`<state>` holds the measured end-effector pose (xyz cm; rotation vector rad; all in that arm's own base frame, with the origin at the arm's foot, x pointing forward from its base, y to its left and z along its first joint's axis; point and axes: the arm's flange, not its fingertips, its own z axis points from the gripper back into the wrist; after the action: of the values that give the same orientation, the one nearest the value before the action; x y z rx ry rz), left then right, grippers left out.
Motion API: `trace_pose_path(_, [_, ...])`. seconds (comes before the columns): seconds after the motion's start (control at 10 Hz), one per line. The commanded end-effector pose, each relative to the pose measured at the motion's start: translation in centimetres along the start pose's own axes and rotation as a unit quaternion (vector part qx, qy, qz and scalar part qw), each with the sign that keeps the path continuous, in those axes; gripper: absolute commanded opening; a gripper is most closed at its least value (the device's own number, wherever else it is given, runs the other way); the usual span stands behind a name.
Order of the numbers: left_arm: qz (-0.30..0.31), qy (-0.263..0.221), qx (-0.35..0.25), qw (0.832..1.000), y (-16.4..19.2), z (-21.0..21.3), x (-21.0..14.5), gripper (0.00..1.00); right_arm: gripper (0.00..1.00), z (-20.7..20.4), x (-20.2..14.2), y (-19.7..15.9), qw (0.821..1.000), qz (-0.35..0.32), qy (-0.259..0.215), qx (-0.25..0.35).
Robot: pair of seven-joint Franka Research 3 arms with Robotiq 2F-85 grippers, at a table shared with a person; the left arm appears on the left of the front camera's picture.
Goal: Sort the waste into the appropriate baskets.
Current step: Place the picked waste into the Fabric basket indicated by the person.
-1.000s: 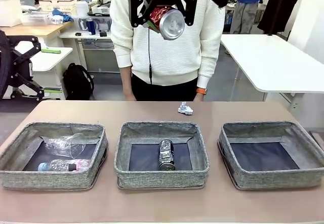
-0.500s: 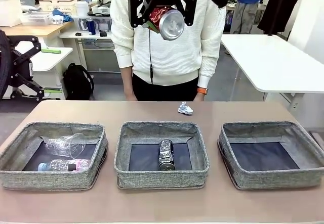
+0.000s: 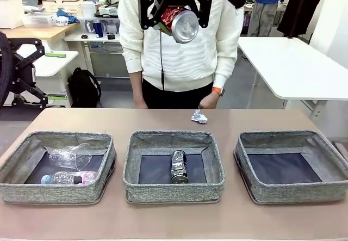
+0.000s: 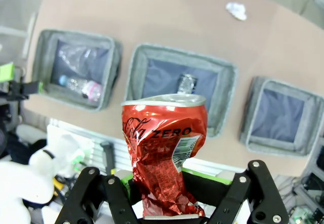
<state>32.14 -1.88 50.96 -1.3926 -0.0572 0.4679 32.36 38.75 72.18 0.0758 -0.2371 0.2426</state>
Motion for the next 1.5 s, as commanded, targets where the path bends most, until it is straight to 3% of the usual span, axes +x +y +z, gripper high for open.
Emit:
trace_pose_path(0.0, [0.005,-0.002,-0.009,1.0,-0.31,-0.07,-0.09,1.0,0.06,-0.16,-0.36,-0.26,1.0,-0.001,-0.005,0.002])
trace_pose_path(1.4, [0.005,-0.002,-0.009,1.0,-0.31,-0.07,-0.09,1.0,0.06,0.0,0.0,0.0,1.0,0.0,0.0,0.0])
